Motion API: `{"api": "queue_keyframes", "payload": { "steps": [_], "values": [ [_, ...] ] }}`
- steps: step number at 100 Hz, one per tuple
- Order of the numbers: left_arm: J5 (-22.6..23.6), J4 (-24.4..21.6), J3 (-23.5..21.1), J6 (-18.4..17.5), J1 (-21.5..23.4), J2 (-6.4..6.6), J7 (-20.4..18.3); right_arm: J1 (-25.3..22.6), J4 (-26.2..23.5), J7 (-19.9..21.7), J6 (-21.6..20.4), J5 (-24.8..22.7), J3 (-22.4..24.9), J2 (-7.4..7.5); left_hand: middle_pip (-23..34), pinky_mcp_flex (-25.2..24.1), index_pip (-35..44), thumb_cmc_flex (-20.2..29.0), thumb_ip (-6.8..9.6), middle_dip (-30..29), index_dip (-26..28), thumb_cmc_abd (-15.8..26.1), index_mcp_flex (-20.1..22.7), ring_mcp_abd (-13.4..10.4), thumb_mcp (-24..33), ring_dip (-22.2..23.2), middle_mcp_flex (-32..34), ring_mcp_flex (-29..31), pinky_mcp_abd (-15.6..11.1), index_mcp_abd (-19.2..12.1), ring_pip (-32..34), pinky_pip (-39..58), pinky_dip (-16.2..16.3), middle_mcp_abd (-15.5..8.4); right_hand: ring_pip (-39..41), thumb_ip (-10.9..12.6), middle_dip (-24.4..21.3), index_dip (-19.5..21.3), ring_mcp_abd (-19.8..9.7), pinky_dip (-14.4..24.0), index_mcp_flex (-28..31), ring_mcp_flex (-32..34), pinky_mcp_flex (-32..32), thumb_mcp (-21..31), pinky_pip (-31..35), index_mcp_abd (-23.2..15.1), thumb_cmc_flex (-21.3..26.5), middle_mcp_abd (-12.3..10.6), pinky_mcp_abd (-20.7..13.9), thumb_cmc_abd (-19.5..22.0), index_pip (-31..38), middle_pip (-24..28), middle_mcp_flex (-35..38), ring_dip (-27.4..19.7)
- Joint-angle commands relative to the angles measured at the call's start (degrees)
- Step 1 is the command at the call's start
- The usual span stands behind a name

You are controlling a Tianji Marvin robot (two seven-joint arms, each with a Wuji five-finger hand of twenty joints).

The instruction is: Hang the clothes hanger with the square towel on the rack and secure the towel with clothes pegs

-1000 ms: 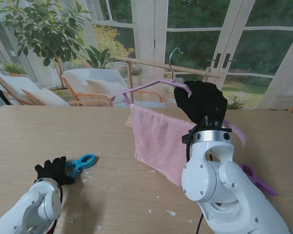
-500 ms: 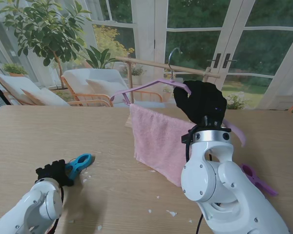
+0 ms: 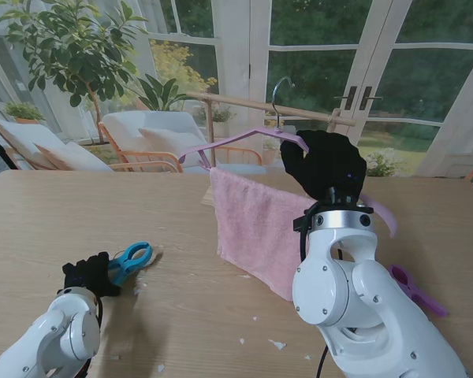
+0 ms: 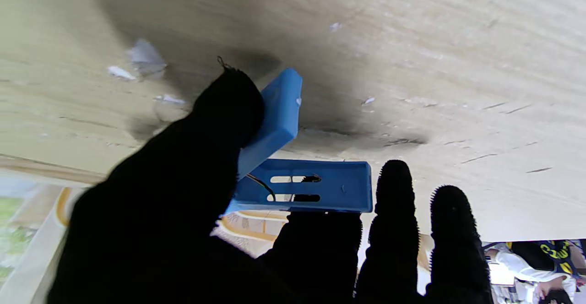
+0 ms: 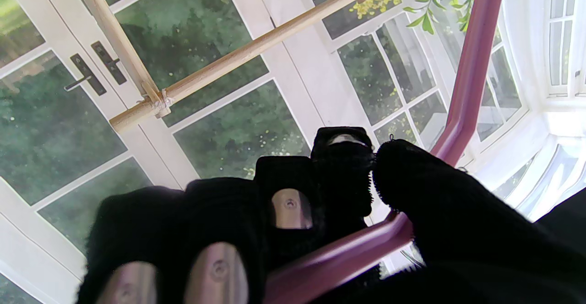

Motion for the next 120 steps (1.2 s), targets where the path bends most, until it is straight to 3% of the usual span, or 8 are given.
{"api": "queue_keyframes", "payload": {
  "steps": [1, 26, 45, 63, 87, 120],
  "values": [
    [0.3, -2.6, -0.8, -1.1, 0.9, -0.05, -1.3, -0.1, -0.6, 0.8, 0.3, -0.3, 0.0, -0.39, 9.6, -0.7, 7.4, 12.3, 0.97, 6.2, 1.5, 6.0, 2.3, 1.2, 8.7, -0.7, 10.5, 1.2, 2.0, 1.0, 0.7, 2.5, -0.8, -2.6, 5.8, 2.0, 1.0, 0.9, 0.3, 2.3, 1.3, 1.6, 4.4, -0.9, 11.6, -0.4, -1.4, 0.7, -9.8, 4.5, 0.6, 2.5, 1.3, 0.9],
    [3.2, -11.2, -4.6, -10.2, 4.0, 0.39, -5.0, 1.0, 0.1, 2.1, 1.2, -1.1, -0.6, -0.17, 9.1, -0.8, 7.4, 11.8, 1.41, 5.8, 1.4, 5.9, 2.4, 1.4, 9.5, -1.0, 10.2, 1.0, 2.4, 1.0, 0.3, 2.6, -1.5, -2.5, 5.9, 2.0, 1.0, 0.8, 0.3, 2.3, 1.3, 1.6, 4.4, -0.9, 11.6, -0.4, -1.5, 0.7, -9.8, 4.4, 0.6, 2.5, 1.3, 0.9],
    [7.8, -18.4, -6.8, -17.0, 5.5, 0.84, -8.8, 2.6, 0.8, 3.5, 2.4, -2.7, -1.5, 0.08, 8.9, -0.8, 7.2, 11.1, 1.45, 5.4, 1.2, 5.7, 2.8, 1.5, 10.3, -1.1, 10.3, 1.2, 2.8, 0.9, 0.2, 2.7, -1.9, -2.5, 5.9, 2.0, 0.9, 0.8, 0.1, 2.5, 1.3, 1.6, 4.5, -0.9, 11.6, -0.5, -1.5, 0.5, -9.9, 4.4, 0.6, 2.4, 1.5, 1.0],
    [13.6, -24.6, -8.2, -23.2, 6.5, 0.99, -9.9, 4.4, 1.3, 5.3, 4.7, -4.2, -2.7, 0.29, 8.9, -0.1, 6.8, 9.9, 1.32, 5.0, 0.9, 5.4, 3.3, 1.6, 11.5, -1.2, 10.7, 2.0, 3.5, 0.9, 0.2, 3.2, -2.1, -2.5, 5.9, 2.0, 0.9, 0.8, 0.1, 2.5, 1.3, 1.6, 4.5, -1.0, 11.6, -0.5, -1.5, 0.5, -10.1, 4.5, 0.6, 2.4, 1.5, 1.0],
    [20.4, -28.8, -7.6, -28.7, 4.8, 1.13, -9.2, 6.0, 1.8, 6.7, 6.4, -5.2, -4.5, 0.39, 9.0, 0.7, 6.6, 8.5, 1.31, 4.6, 0.8, 5.2, 4.0, 1.8, 12.7, -1.2, 11.2, 2.7, 4.2, 0.7, 0.3, 4.2, -2.3, -2.4, 5.9, 2.1, 0.9, 0.8, -0.1, 2.5, 1.3, 1.6, 4.5, -1.1, 11.6, -0.5, -1.5, 0.5, -10.3, 4.6, 0.6, 2.4, 1.5, 1.1],
    [33.6, -29.6, -4.6, -33.0, 0.6, 1.61, -1.5, 6.0, 1.9, 7.0, 6.4, -6.0, -5.1, 0.5, 9.1, 3.1, 6.8, 7.0, 0.8, 4.8, 0.9, 4.0, 5.7, 2.0, 14.1, -1.0, 13.8, 5.5, 5.6, 0.6, 1.4, 7.0, -2.3, -2.8, 5.9, 2.1, 1.0, 0.9, -0.1, 2.5, 1.2, 1.6, 4.5, -1.3, 11.6, -0.6, -1.4, 0.5, -10.4, 4.7, 0.6, 2.4, 1.5, 1.1]
  ]
}}
